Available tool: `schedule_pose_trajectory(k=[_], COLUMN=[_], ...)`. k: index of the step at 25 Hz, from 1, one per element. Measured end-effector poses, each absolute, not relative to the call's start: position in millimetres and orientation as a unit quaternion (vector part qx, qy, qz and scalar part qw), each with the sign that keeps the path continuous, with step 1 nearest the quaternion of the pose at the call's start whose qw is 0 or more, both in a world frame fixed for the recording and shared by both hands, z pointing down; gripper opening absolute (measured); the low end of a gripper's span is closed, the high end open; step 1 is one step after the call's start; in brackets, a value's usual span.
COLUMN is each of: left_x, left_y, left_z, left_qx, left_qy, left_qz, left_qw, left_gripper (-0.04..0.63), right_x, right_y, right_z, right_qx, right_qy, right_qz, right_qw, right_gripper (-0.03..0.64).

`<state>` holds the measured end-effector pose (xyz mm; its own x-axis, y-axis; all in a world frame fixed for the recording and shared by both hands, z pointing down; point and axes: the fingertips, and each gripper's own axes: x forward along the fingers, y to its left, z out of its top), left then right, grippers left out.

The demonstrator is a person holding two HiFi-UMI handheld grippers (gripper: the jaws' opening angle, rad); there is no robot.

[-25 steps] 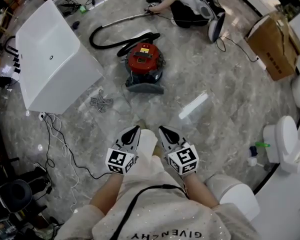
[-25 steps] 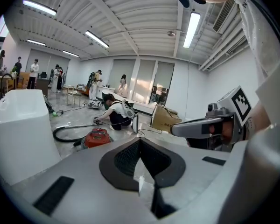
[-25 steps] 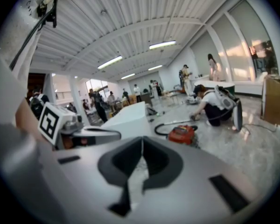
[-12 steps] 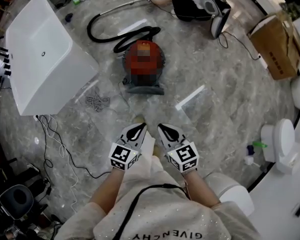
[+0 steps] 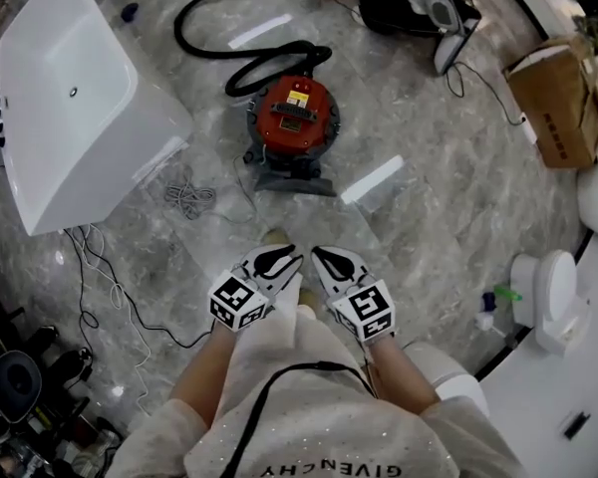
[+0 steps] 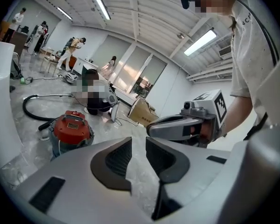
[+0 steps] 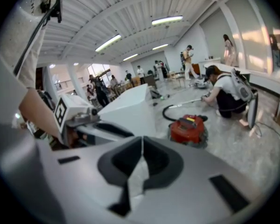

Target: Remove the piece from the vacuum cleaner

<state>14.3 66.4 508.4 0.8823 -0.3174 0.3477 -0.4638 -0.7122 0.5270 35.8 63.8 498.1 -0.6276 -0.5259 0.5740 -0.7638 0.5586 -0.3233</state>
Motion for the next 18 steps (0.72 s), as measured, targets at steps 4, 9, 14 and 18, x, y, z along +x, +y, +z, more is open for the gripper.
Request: schedule_pose_trajectory(k=[4, 9, 14, 18], left_x=[4, -16, -31, -39], left_y=[43, 13, -19, -49], left_z=[529, 573, 625, 675], left_qx=[0.921, 0.908, 0.896, 0.891], left_qy=[-0.2, -0.221, -0.265, -0.3], left_qz=[0.142, 0.164, 0.195, 0.245], left_qw=[0.302, 0.317, 0.298, 0.235], left_gripper=[0.113, 0.123, 0.173, 0.28], right_x=[33, 26, 30, 51], right_y=[45, 23, 9, -8], right_z=[524, 560, 610, 661], right_qx=[0.364, 0.341, 0.33, 0.345], right_qy=[-0.853, -0.855, -0.85, -0.834], right_qz=[0.292, 0.299, 0.287, 0.258], right_qw=[0.235, 0.253, 0.294, 0.346], right_gripper=[0.016, 0.017, 0.017, 0.018])
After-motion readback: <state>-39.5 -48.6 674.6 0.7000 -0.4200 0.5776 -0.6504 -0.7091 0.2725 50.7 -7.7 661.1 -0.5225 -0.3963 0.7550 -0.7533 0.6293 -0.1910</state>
